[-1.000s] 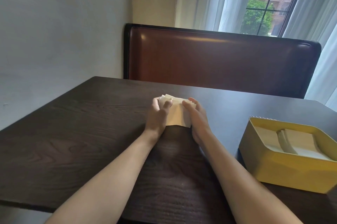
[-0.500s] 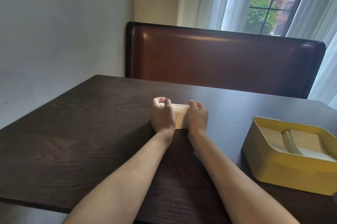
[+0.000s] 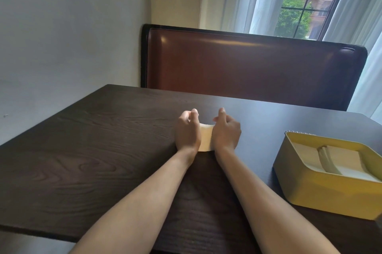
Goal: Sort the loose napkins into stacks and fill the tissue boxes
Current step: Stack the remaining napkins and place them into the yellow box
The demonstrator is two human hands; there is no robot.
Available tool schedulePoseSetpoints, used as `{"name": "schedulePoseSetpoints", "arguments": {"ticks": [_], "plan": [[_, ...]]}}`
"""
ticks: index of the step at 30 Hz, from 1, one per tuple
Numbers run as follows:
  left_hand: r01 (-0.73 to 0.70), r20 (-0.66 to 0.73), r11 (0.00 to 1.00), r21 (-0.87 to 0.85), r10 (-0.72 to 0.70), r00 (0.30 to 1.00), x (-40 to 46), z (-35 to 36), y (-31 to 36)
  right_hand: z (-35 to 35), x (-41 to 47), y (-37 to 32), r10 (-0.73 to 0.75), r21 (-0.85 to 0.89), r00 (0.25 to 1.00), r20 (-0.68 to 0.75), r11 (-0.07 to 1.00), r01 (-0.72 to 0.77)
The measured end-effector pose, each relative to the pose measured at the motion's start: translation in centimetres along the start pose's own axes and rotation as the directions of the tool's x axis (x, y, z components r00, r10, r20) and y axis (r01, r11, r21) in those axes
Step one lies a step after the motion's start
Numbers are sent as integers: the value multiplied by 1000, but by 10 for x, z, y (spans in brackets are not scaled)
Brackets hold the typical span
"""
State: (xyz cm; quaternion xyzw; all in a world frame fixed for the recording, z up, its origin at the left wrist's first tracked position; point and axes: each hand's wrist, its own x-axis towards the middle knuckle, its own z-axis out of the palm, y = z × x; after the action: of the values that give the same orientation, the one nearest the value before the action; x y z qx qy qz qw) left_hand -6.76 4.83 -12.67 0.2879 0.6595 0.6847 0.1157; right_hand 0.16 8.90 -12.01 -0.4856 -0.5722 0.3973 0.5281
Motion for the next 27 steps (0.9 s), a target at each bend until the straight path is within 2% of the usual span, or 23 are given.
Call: {"name": "schedulePoseSetpoints", "arguments": {"ticks": [2,5,7,9,13,15,18,20,23,27], "plan": [[-49,142,998,-26,52,988,-4,-2,2,-5,3,-2,16,24,998,-69,1000,-14],[-115,390,992,-45,123,913,-9,-6,4,-12,9,-4,34,60,990,-137,998,-26],[-185,495,983,9,156,855,-6,-10,1,-17,14,-3,51,93,988,-147,995,-37],[-266,539,963,48,199,819,-2,-14,-4,-21,19,0,64,129,993,-102,990,-51],[-393,403,915,89,327,855,2,-18,-4,-24,24,4,66,157,993,95,984,-80],[-410,394,904,118,337,855,4,-18,-6,-22,23,4,77,165,988,137,981,-99],[-301,392,942,146,224,892,3,-17,-8,-18,20,6,138,137,971,193,977,-166],[-202,350,976,86,160,923,1,-15,-4,-16,19,9,177,118,966,191,972,-201],[-47,241,996,-73,63,968,-4,-6,0,-13,17,8,162,97,974,159,979,-178],[4,80,996,-85,3,997,-6,6,-4,-9,12,8,114,151,979,170,979,-140]]}}
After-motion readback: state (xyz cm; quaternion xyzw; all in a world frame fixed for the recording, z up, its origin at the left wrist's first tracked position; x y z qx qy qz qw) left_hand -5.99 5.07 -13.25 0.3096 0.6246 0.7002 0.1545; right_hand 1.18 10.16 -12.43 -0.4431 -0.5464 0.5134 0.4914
